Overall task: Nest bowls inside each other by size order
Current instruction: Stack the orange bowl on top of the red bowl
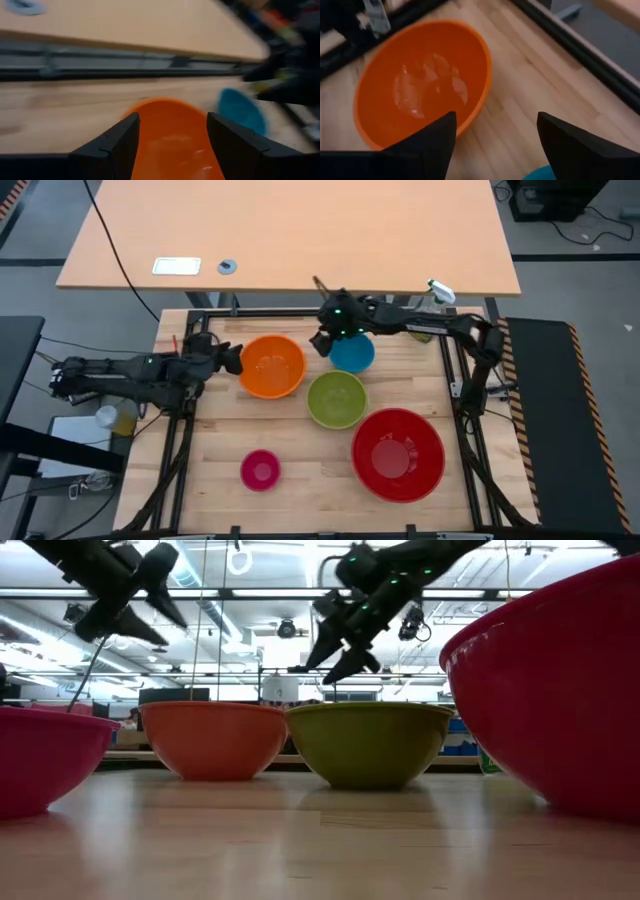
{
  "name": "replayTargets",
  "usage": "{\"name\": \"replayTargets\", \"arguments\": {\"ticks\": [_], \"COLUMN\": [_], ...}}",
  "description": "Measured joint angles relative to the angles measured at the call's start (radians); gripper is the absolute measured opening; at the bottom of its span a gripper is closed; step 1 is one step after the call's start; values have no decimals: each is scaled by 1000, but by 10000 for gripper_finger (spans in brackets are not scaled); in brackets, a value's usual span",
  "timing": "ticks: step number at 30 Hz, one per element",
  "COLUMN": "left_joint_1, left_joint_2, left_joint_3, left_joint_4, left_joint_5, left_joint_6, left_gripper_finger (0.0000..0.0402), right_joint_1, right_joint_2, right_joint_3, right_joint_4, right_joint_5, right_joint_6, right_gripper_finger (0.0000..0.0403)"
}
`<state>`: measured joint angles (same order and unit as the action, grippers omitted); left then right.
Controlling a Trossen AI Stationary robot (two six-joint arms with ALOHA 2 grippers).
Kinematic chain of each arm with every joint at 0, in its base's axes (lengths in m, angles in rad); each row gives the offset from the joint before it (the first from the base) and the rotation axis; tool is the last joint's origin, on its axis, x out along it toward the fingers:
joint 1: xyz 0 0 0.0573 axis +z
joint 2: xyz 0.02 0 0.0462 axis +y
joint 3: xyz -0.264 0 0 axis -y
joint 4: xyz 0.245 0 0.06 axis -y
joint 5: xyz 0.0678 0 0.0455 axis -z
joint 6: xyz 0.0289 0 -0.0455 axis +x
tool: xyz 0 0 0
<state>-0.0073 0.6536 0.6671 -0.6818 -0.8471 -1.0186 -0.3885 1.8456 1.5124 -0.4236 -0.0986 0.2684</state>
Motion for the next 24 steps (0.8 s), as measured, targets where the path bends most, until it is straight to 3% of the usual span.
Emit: {"name": "replayTargets", "arguments": {"ticks": [4, 8, 14, 24], "left_joint_1": [97, 220, 371, 596], "left_joint_2": [62, 99, 110, 127], "left_joint_3": [74, 78, 51, -51], "left_joint_4": [-202, -253, -235, -77], "left_joint_5": [85, 261, 432, 666], "left_joint_6": [-67, -49, 42, 167], "left_gripper_finger": [235, 235, 235, 236], "right_joint_1": [3, 1, -3, 0], "right_joint_2": [94, 175, 256, 325], "right_joint_3": [113, 204, 289, 307], "right_joint_4": [-80, -141, -183, -171], "right_joint_5": [-3, -5, -68, -49], "right_joint_6": [-10, -48, -60, -67], "right_gripper_finger": [272, 259, 255, 253]}}
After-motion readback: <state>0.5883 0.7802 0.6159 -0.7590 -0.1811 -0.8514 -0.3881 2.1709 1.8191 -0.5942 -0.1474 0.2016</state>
